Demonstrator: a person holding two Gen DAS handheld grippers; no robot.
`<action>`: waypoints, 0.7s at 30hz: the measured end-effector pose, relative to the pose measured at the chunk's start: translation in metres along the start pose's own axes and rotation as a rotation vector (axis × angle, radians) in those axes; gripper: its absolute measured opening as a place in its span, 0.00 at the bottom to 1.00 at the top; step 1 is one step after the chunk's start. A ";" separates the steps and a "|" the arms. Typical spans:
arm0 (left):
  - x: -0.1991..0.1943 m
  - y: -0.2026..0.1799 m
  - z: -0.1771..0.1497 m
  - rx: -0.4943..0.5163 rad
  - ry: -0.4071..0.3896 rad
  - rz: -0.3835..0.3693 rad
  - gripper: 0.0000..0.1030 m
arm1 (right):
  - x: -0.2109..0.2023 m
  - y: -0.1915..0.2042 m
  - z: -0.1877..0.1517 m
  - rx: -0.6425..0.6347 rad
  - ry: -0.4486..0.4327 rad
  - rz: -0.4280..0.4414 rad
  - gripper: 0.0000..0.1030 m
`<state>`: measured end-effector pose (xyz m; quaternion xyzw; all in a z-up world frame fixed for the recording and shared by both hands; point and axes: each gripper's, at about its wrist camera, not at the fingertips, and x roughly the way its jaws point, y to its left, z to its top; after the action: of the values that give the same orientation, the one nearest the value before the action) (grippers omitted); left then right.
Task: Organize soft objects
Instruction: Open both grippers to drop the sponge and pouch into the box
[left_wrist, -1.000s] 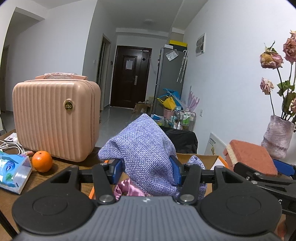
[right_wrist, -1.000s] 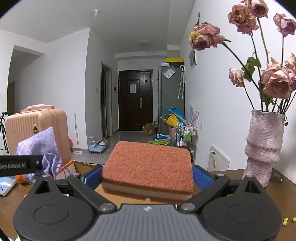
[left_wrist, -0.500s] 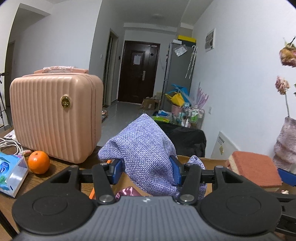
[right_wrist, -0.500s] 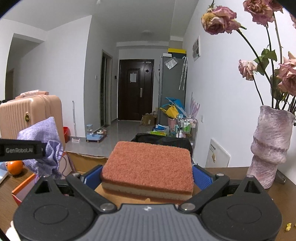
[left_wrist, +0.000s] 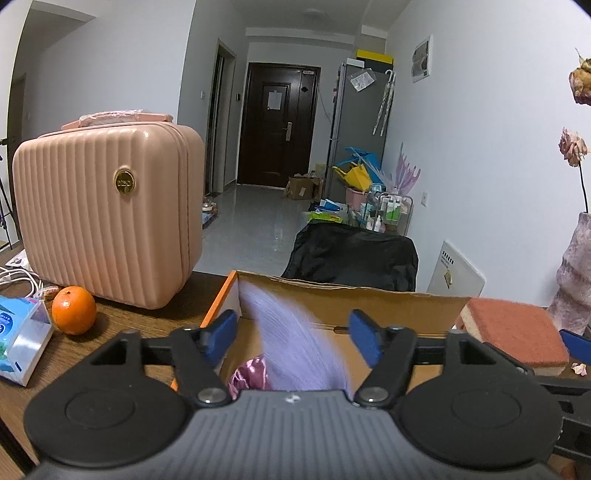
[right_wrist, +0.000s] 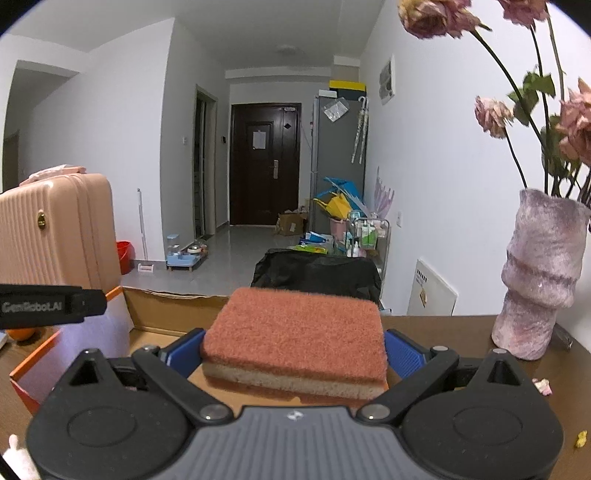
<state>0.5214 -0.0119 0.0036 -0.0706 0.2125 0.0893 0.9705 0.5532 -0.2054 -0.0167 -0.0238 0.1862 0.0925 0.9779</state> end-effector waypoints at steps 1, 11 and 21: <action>-0.001 0.000 0.000 -0.002 -0.003 0.009 0.90 | 0.000 -0.001 -0.001 0.010 0.003 -0.001 1.00; -0.001 0.003 0.000 -0.013 -0.004 0.047 1.00 | 0.002 -0.007 -0.001 0.036 0.016 0.000 1.00; -0.003 0.003 0.000 -0.016 -0.009 0.048 1.00 | -0.001 -0.003 -0.002 0.027 0.020 -0.002 1.00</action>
<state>0.5185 -0.0091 0.0047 -0.0730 0.2089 0.1147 0.9684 0.5525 -0.2087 -0.0179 -0.0116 0.1971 0.0888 0.9763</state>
